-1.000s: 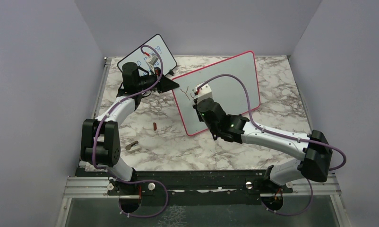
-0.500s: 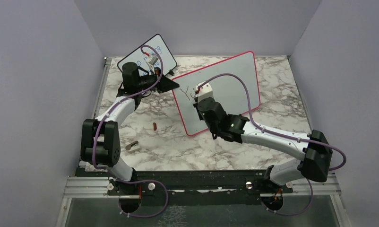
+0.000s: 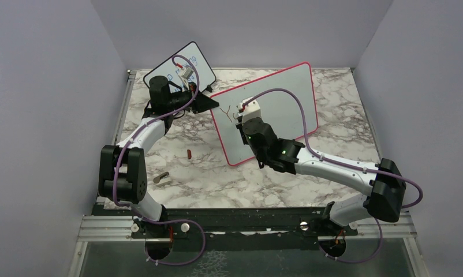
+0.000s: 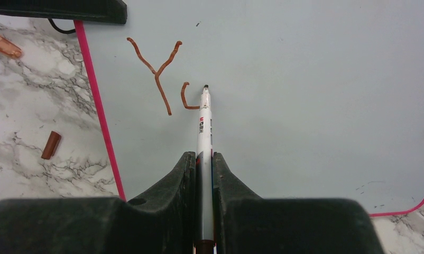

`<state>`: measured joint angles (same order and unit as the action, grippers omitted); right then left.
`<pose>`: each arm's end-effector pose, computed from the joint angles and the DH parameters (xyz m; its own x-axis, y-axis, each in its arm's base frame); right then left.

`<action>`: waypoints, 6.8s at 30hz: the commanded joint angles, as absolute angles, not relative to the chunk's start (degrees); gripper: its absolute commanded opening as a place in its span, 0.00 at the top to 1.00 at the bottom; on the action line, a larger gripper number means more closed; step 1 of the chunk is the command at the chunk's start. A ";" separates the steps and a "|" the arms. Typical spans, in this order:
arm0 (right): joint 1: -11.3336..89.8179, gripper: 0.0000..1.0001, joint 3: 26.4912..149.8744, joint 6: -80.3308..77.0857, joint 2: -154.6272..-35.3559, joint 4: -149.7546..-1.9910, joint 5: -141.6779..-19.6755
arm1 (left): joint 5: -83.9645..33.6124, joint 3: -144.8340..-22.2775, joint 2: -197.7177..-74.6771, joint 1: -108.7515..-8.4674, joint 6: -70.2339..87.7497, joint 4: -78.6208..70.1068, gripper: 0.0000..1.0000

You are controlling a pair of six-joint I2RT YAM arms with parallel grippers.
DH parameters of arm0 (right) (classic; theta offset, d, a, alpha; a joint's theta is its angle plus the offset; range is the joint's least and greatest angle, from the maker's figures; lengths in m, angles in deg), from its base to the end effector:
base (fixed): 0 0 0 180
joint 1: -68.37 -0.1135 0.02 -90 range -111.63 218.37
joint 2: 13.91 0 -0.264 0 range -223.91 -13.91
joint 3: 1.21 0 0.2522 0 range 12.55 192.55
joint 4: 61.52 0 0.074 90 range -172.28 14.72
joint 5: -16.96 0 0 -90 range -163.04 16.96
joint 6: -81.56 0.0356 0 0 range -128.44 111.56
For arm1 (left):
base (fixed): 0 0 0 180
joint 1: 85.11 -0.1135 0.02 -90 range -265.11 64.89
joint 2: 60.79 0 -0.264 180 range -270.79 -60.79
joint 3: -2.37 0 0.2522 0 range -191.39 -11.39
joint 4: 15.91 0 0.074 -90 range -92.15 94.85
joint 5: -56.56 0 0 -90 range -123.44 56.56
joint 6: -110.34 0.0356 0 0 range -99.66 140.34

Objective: Write a sentence on the whiteboard

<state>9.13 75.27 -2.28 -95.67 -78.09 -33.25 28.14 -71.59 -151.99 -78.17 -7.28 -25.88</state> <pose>0.1870 0.2697 0.3138 -0.2275 -0.2210 -0.9484 -0.3340 0.9325 -0.1372 0.3502 -0.0742 0.2912 -0.5395 -0.1566 -0.8273 0.7600 0.3323 -0.5585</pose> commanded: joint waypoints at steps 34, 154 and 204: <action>9.39 0.99 76.09 -3.13 -96.00 -75.94 -37.61 | 29.68 -71.84 -153.29 -77.34 -6.12 -24.39 1.00; 13.08 0.99 71.17 -6.81 -91.96 -73.86 -34.28 | 30.30 -72.03 -153.43 -77.33 -6.27 -24.39 1.00; 14.43 0.99 70.56 -4.81 -91.32 -79.98 -38.89 | 30.38 -72.11 -153.68 -77.24 -6.29 -24.39 1.00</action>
